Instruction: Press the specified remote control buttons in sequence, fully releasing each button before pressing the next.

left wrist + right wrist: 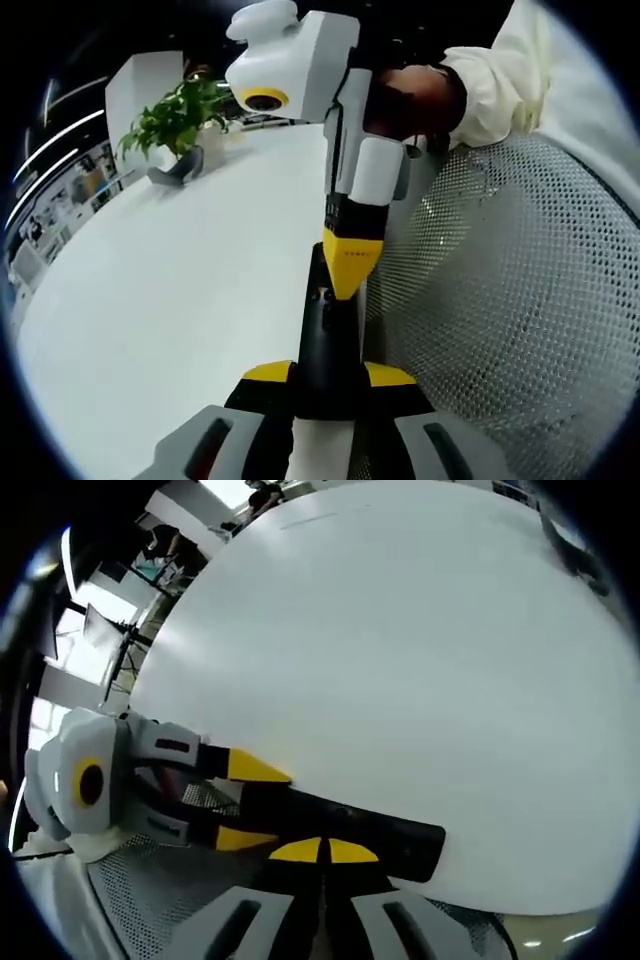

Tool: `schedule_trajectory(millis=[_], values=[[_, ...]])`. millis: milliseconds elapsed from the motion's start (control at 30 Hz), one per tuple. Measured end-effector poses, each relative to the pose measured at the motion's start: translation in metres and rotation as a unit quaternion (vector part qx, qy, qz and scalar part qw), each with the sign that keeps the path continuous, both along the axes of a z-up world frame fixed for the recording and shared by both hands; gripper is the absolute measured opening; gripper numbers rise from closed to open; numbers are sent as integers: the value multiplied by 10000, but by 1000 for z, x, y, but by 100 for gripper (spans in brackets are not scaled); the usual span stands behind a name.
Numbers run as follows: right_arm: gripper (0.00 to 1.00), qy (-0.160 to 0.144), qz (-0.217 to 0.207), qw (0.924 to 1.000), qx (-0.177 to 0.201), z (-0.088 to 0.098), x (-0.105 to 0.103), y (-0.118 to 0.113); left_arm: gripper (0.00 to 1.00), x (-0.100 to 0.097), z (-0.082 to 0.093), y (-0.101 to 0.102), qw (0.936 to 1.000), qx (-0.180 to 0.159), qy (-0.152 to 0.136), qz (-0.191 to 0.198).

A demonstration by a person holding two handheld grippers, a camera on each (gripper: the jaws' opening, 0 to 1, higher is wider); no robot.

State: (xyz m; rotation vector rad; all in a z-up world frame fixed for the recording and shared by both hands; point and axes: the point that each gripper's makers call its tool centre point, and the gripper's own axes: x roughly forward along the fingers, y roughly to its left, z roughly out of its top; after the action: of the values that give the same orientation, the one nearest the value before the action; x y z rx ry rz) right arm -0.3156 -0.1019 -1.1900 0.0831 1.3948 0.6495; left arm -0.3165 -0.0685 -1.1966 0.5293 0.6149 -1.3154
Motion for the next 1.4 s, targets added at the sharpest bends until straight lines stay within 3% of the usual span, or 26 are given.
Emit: schedule_trajectory(millis=[900,1267,1333,1400], values=[[0,-93,126,9998,-94,-2,-1,1,25,-1,-1,1,10000,-17,-6,1],[0,54,64,9999,57,-1,-4,2,25,0,0,0,10000,-23,-7,-5],[0,218,114,9997,71,-3,-8,5,25,0,0,0,10000,-24,-7,-6],[0,-1,420,9990,-181,-3,-7,4,25,0,0,0,10000,-24,-8,-7]])
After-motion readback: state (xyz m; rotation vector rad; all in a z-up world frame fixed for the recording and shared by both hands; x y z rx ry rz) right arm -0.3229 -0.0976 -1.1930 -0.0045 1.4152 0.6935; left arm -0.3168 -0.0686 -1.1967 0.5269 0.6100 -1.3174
